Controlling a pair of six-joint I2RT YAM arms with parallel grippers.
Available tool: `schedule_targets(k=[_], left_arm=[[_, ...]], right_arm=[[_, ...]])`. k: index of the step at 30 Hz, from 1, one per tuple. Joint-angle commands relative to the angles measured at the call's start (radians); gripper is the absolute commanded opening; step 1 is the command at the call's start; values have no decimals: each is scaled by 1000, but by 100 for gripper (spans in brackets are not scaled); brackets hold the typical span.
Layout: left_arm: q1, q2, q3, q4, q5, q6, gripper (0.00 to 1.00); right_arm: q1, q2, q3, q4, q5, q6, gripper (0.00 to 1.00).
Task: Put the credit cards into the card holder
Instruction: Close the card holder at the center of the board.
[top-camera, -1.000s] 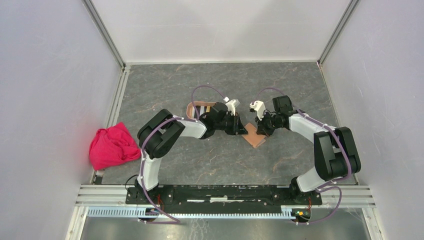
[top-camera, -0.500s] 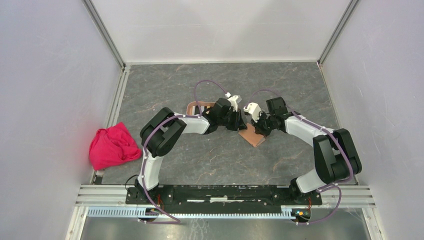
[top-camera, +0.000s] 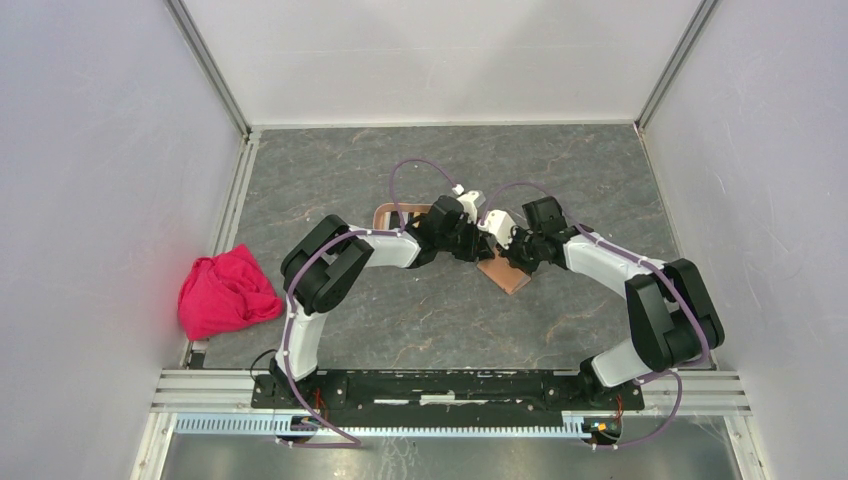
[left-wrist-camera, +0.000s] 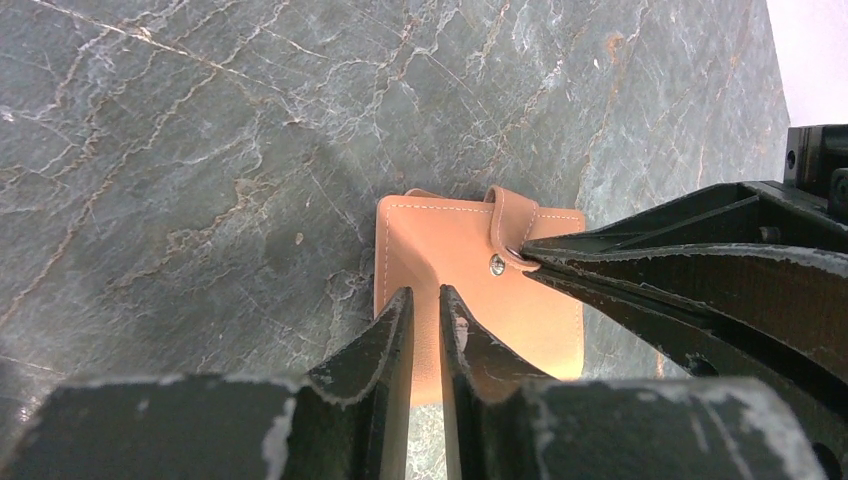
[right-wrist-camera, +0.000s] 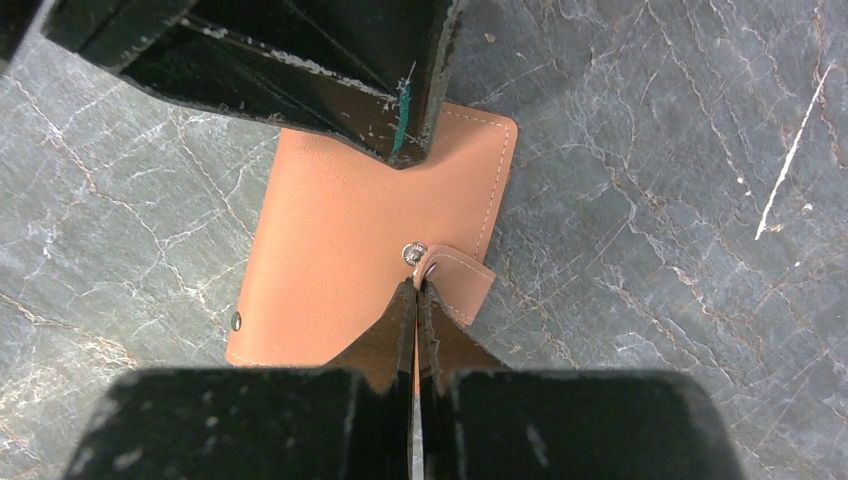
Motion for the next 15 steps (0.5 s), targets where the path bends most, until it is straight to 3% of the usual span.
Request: schedule_targets(k=[1, 15], left_arm=[[-32, 40, 15, -47, 24, 54, 22], [-35, 50, 18, -47, 33, 57, 21]], right_arm=[[21, -18, -7, 22, 19, -21, 0], [69, -16, -12, 13, 40, -49, 0]])
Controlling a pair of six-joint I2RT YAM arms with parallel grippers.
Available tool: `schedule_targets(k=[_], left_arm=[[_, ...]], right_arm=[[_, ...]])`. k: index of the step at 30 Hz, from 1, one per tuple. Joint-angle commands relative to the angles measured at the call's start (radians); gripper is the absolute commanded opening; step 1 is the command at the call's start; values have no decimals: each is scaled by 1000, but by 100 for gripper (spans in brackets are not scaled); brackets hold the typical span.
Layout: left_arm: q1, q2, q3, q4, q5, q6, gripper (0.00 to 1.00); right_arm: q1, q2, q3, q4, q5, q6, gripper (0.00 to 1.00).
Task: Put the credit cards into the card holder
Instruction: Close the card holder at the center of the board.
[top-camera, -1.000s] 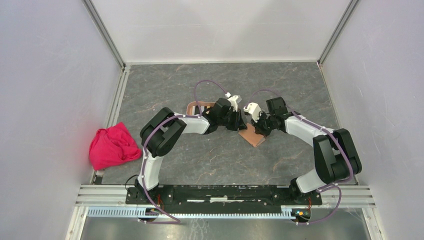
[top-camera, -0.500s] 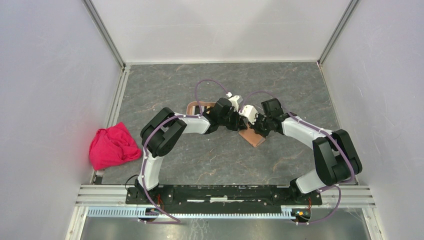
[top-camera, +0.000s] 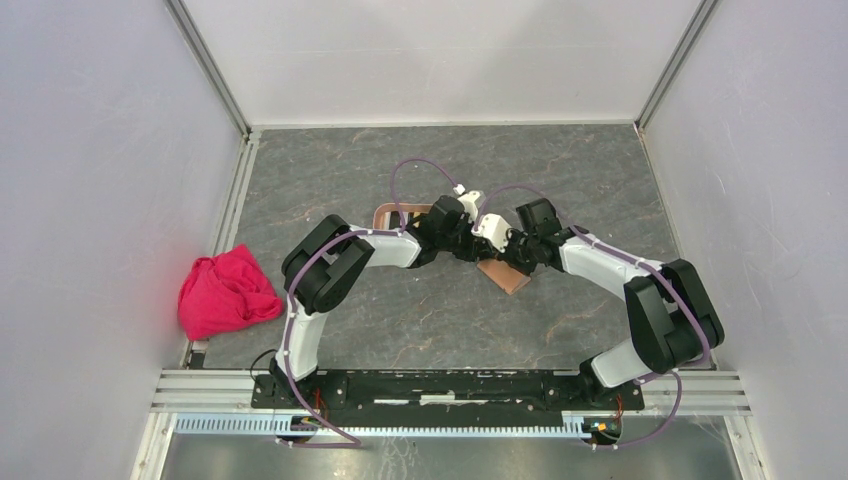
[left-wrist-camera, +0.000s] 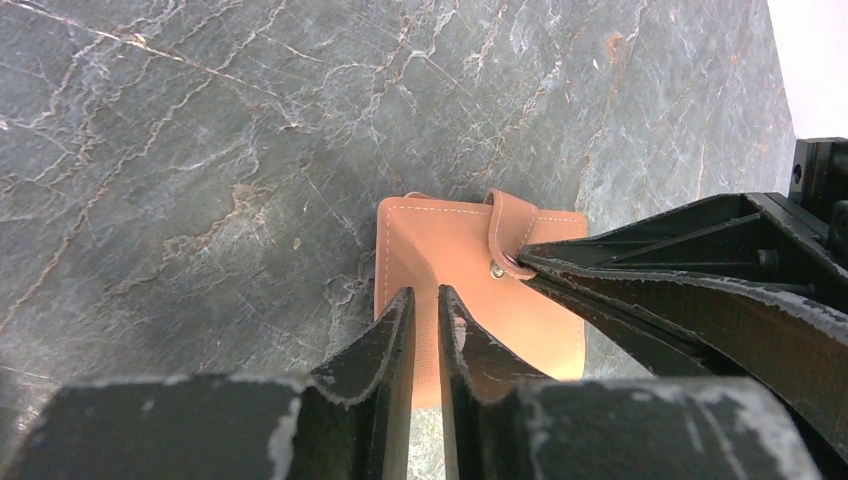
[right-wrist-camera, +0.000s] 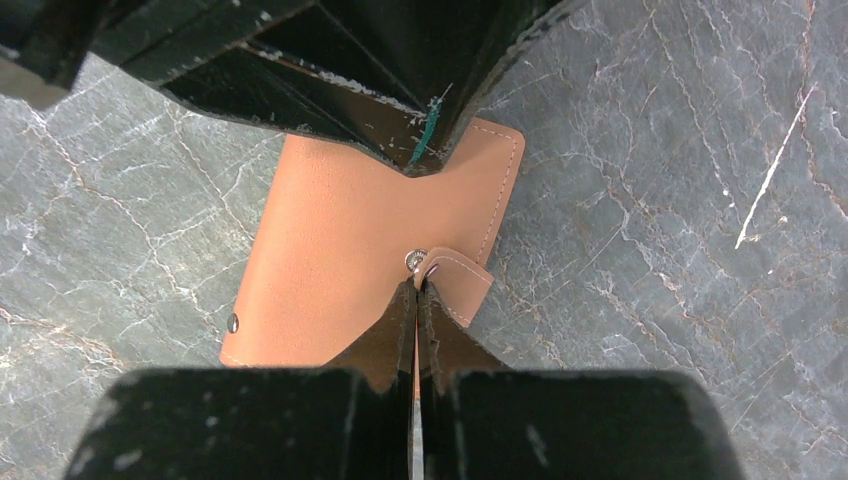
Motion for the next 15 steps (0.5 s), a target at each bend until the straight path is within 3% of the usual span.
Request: schedule_targets(k=[1, 15], left_arm=[[-32, 43, 11, -47, 32, 48, 21], [-32, 45, 8, -35, 43, 43, 20]], right_arm=[[28, -12, -13, 12, -17, -22, 0], [114, -3, -31, -13, 58, -86, 0]])
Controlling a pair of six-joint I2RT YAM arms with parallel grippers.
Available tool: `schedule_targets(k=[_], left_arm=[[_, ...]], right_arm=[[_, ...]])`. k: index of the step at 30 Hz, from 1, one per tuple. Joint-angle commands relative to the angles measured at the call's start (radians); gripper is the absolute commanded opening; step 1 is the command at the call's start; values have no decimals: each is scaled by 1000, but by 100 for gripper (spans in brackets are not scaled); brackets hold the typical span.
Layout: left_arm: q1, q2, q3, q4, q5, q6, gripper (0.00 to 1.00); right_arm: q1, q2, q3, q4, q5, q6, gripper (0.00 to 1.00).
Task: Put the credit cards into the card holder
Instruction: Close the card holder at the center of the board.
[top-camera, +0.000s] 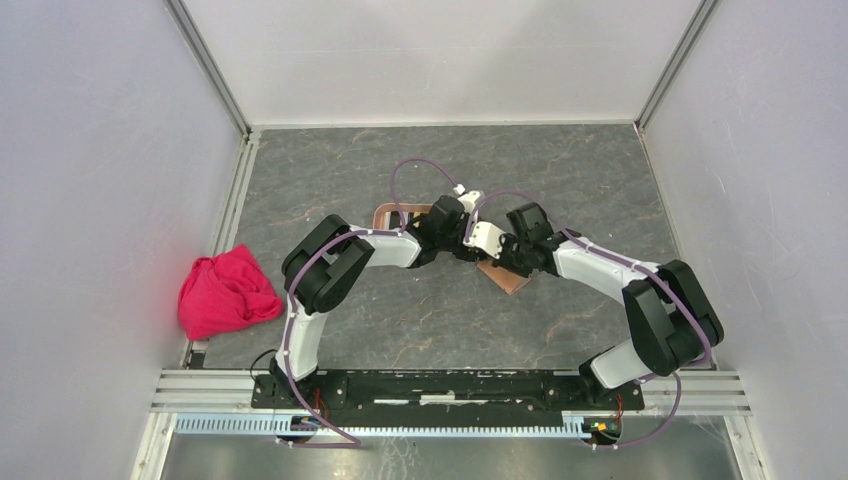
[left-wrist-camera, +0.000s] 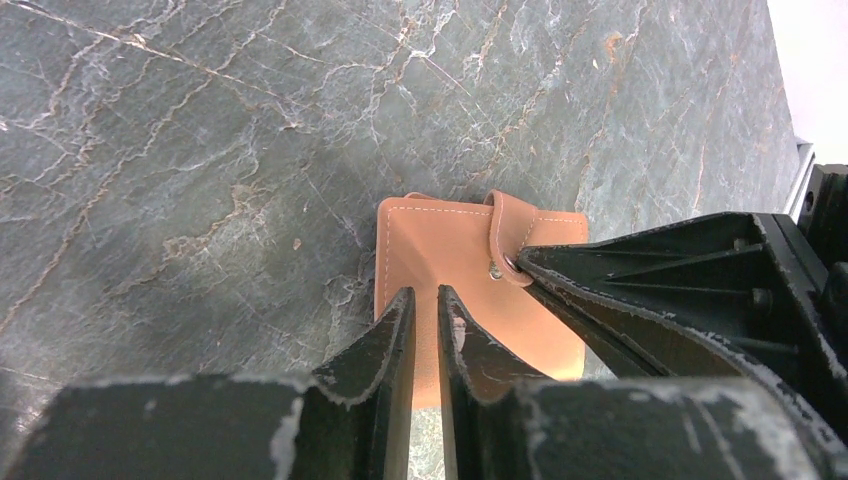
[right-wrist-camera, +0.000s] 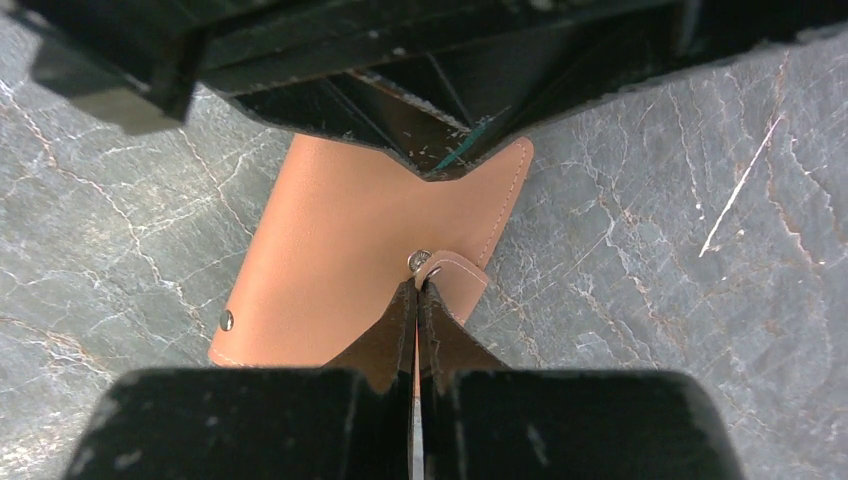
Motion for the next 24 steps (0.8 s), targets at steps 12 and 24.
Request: schedule_targets(k=[12, 24], left_arm=[[-31, 51, 6, -19, 60, 36, 20], [-25, 58, 4, 8, 95, 20, 20]], right_arm=[[93, 3, -27, -20, -23, -89, 0], [142, 32, -53, -57, 28, -201, 0]])
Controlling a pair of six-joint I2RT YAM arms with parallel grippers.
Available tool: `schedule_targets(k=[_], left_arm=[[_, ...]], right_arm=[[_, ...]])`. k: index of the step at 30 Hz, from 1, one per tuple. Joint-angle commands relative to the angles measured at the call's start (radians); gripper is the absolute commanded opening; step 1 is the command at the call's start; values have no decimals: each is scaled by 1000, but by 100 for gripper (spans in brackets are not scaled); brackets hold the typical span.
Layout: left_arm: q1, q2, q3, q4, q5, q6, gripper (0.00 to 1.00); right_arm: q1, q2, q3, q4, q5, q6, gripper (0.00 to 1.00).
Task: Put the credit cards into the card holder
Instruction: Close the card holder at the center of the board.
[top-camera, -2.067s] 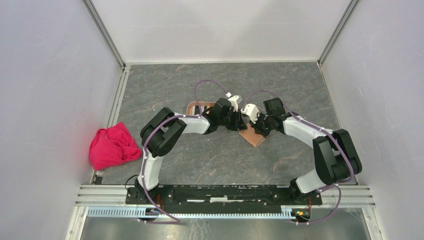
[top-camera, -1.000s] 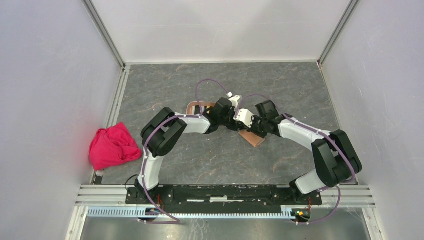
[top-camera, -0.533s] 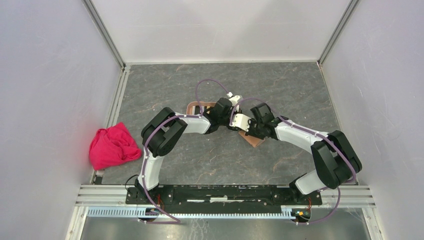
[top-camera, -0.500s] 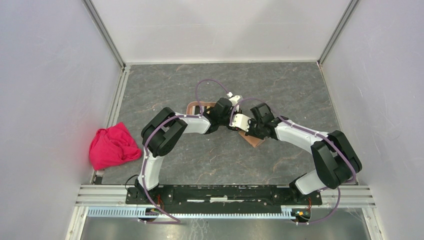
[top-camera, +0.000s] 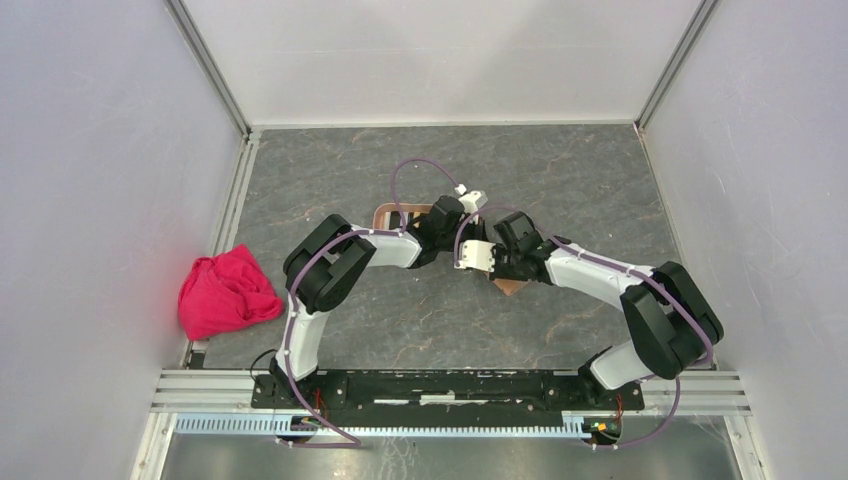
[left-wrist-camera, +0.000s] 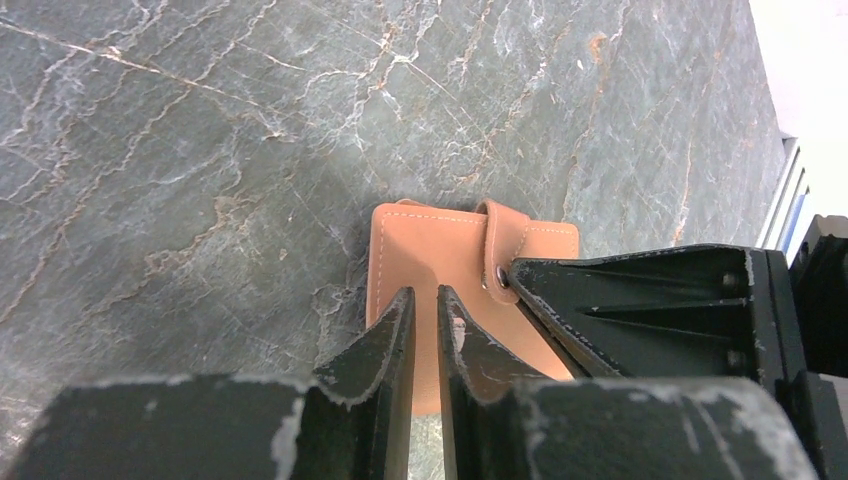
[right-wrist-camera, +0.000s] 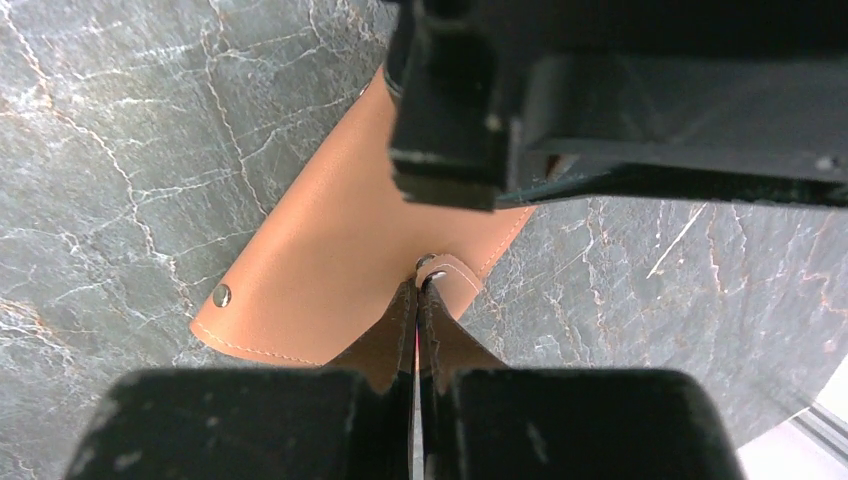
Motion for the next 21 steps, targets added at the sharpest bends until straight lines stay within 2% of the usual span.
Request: schedule_targets(k=[1, 13, 18, 21], left_arm=[[-25, 49, 3, -16, 73, 18, 20], [-14, 48, -17, 19, 91, -5, 20], [-8, 40, -33, 36, 87, -17, 20], [-1, 36, -43, 49, 89, -26, 20]], right_arm=[[43, 44, -26, -62, -99, -42, 0], [54, 116, 24, -140, -56, -99, 5], [52, 133, 31, -160, -66, -113, 13], [50, 151, 42, -179, -83, -122, 15]])
